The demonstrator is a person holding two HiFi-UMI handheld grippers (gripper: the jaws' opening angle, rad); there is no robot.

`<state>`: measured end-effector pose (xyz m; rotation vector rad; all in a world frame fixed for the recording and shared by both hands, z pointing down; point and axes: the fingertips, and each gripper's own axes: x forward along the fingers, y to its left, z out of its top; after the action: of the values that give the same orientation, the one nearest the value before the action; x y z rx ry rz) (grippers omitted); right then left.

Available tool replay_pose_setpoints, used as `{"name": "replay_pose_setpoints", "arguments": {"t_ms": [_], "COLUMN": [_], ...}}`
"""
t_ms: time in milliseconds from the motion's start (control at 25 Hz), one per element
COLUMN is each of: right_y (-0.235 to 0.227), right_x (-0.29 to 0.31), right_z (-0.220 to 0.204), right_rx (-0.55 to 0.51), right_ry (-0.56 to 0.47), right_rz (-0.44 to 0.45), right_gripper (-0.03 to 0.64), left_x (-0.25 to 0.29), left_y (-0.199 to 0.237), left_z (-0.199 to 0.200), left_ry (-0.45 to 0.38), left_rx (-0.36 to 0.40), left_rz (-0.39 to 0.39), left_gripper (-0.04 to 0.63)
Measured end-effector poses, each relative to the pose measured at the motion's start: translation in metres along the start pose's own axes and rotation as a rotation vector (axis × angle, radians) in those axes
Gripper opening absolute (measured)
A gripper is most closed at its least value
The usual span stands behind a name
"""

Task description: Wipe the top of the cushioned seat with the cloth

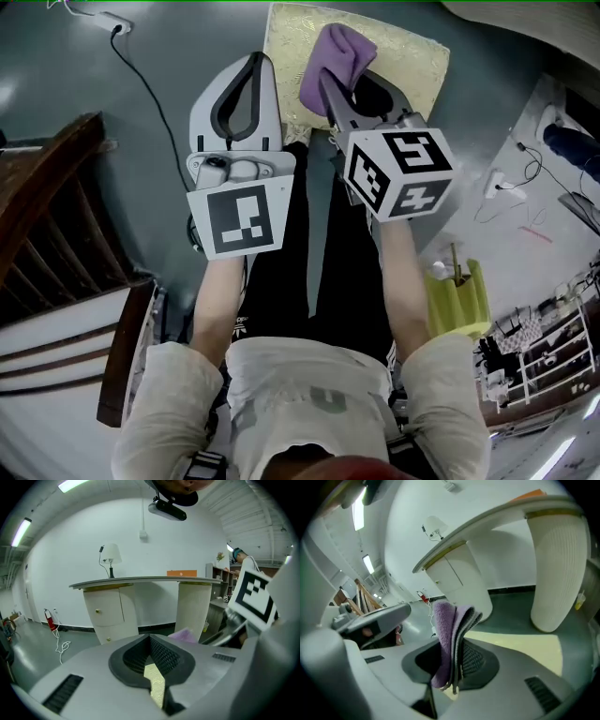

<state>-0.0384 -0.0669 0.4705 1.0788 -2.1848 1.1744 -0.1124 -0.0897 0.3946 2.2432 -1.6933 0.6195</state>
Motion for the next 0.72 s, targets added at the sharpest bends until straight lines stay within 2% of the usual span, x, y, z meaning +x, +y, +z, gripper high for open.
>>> {"name": "replay_pose_setpoints", "arguments": {"t_ms": [80, 160, 280, 360, 520, 720], "right_y": [0.016, 0.024, 0.031, 0.031, 0.022, 0.02], "right_x": [0.038, 0.075, 0.118, 0.137, 0.149, 0.144], "right_z": [-0.019, -0.038, -0.066, -0.08, -0.092, -0.092], "right_rx": [0.028, 0.065, 0.096, 0.076, 0.061, 0.082], "right_ry": [0.023, 0.069, 0.159, 0.214, 0.281, 0.293], "right_rz": [0.053, 0.07, 0.059, 0.04, 0.011, 0.002], "right_gripper": [0.091, 0.09, 0.09, 0.091, 0.09, 0.089], "left_x": [-0.007, -0.013, -0.022, -0.028, -0.035, -0.032], "left_y": [0.012, 0.024, 0.044, 0.056, 0.07, 0.069], "left_z": [-0.006, -0.011, -0.017, -0.022, -0.028, -0.027], "left_ry": [0.007, 0.013, 0.025, 0.032, 0.038, 0.041], "left_rx": [0.003, 0.004, 0.002, 0.003, -0.011, -0.017], "left_rz": [0.015, 0.029, 0.055, 0.074, 0.098, 0.09], "left_gripper": [-0.008, -0.008, -0.008, -0.008, -0.008, -0.008]}}
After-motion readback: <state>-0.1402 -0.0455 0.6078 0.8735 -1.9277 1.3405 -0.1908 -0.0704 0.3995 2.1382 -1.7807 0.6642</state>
